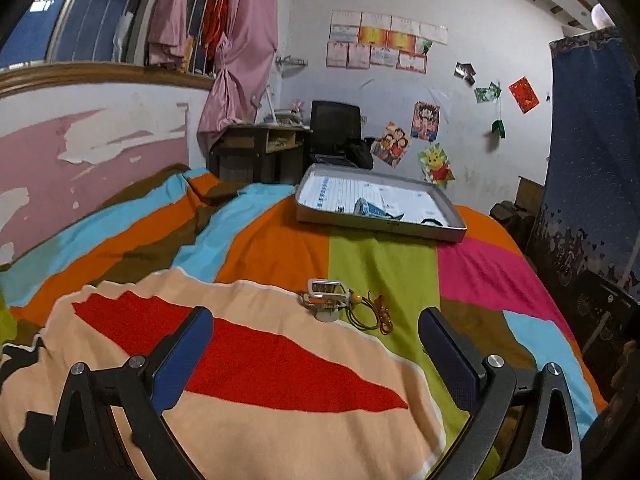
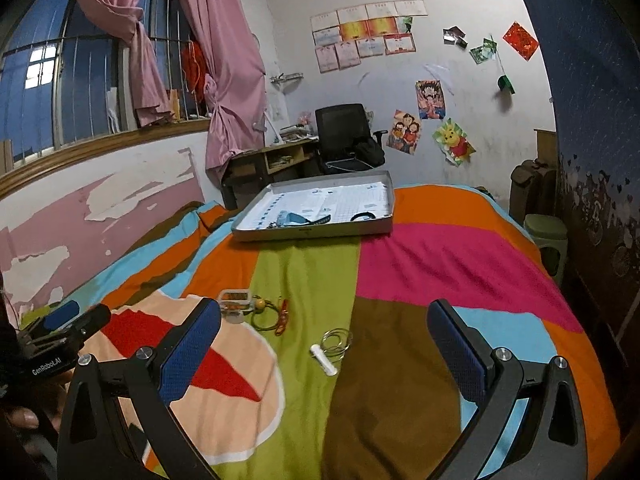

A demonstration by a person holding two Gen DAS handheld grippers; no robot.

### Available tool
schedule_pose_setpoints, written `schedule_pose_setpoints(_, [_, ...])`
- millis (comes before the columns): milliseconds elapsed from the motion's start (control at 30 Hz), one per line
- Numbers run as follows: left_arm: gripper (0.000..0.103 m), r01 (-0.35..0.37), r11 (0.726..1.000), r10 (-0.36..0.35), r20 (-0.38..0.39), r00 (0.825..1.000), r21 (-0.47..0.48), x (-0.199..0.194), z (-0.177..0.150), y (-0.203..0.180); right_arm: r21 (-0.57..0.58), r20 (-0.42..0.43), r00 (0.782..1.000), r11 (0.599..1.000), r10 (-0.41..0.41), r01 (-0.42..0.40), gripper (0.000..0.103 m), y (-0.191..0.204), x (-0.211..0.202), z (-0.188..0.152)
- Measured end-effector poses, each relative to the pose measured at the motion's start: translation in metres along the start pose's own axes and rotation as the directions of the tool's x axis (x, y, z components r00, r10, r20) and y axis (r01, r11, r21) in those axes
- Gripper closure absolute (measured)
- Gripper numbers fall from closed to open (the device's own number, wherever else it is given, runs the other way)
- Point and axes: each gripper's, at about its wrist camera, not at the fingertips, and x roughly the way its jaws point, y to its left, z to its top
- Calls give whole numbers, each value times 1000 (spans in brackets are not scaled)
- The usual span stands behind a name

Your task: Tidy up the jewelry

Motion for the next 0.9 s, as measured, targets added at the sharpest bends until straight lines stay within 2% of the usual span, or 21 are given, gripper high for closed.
schedule_pose_setpoints(400, [0,27,1000,-27,-89,996,3,84,2,-20,-36,-69,998,999,-1,-2,1,-25,76,32])
schedule_pose_setpoints(600, [0,78,996,-71,-149,986,39,123,-5,-27,-54,-120,993,998,20,-27,1,-30,115,28])
schedule_pose_setpoints(667, [0,98,994,-89,-172,981,45,134,-9,-28,-52,-170,985,997,40,-50,1,-31,126,20])
schedule_pose_setpoints(767, [1,131,991,-121,-200,972,36,147,-13,-27,-52,-279,958,995,61,-79,1,-30,148,3])
schedule_pose_setpoints(900, [15,175,984,-165,-240,956,20,163,-17,-30,-21,-375,921,992,107,-124,2,-24,171,-17])
